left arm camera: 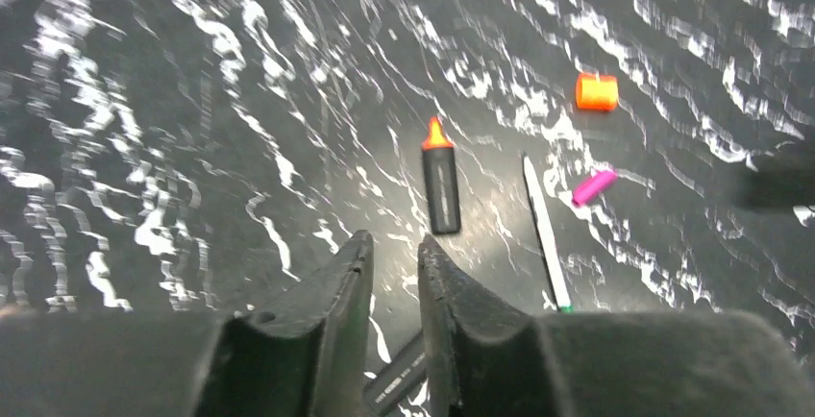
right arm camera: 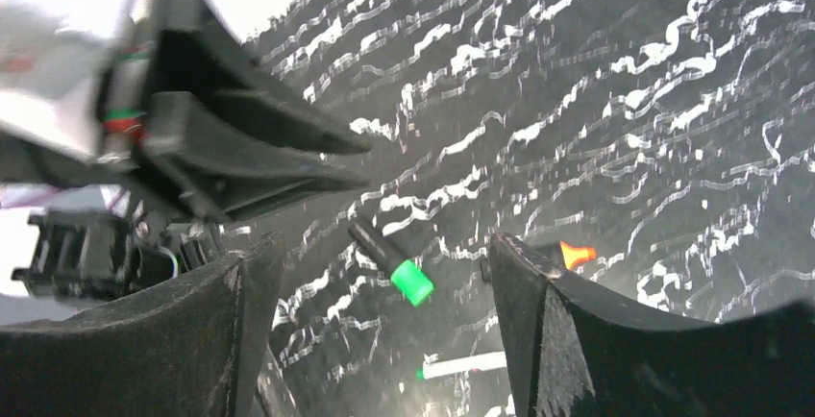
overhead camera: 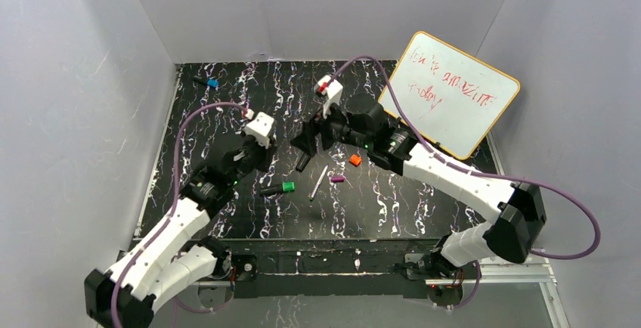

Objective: Insert the pens into the pen caps

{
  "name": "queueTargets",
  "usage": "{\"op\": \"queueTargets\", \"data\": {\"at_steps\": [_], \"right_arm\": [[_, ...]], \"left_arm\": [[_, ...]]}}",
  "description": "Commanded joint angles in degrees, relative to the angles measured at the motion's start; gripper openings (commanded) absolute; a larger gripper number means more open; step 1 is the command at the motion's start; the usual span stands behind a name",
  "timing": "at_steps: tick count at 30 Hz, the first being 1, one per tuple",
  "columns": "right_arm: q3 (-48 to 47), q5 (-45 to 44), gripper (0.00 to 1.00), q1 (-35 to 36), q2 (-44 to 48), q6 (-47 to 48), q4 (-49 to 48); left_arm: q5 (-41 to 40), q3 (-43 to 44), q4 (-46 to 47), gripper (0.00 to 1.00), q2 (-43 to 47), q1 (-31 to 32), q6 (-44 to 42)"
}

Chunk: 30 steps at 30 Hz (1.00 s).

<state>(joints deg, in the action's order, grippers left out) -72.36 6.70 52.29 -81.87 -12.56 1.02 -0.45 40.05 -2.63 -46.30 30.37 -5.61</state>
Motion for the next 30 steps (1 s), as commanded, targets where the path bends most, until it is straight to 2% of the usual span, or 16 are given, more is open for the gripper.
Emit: {"op": "queueTargets", "data": {"at_steps": [1, 3, 8, 18, 28, 30], "right_arm": [[5.8, 2.6, 0.85, -1.3, 6.6, 1.2, -2.8], [8.0, 4.0, 0.87, -1.6, 9.4, 1.7, -3.3], [12.3, 4.6, 0.90, -2.6, 14.8, 2.0, -3.4], [18.2, 5.2, 0.94, -5.1, 23.9, 3.1, -2.4], [20.0, 5.5, 0.96, -6.3, 28.7, 4.3, 0.6], [20.4, 5.3, 0.97, -6.3, 29.7, 4.3, 0.8]], "left_arm": [[6.8, -0.6, -6.9, 0.27, -9.9, 0.3, 3.3], [7.0, 0.0, -7.6, 0.34, -15.9, 0.9, 2.8], [6.9, 2.2, -9.9, 0.38, -25.9, 1.7, 1.7], [2.6, 1.4, -10.3, 0.39, -30.6, 2.0, -0.2], [5.2, 0.9, -12.0, 0.43, -28.2, 2.1, -1.6], [7.7, 1.2, -12.4, 0.48, -28.3, 2.1, -2.3]]}}
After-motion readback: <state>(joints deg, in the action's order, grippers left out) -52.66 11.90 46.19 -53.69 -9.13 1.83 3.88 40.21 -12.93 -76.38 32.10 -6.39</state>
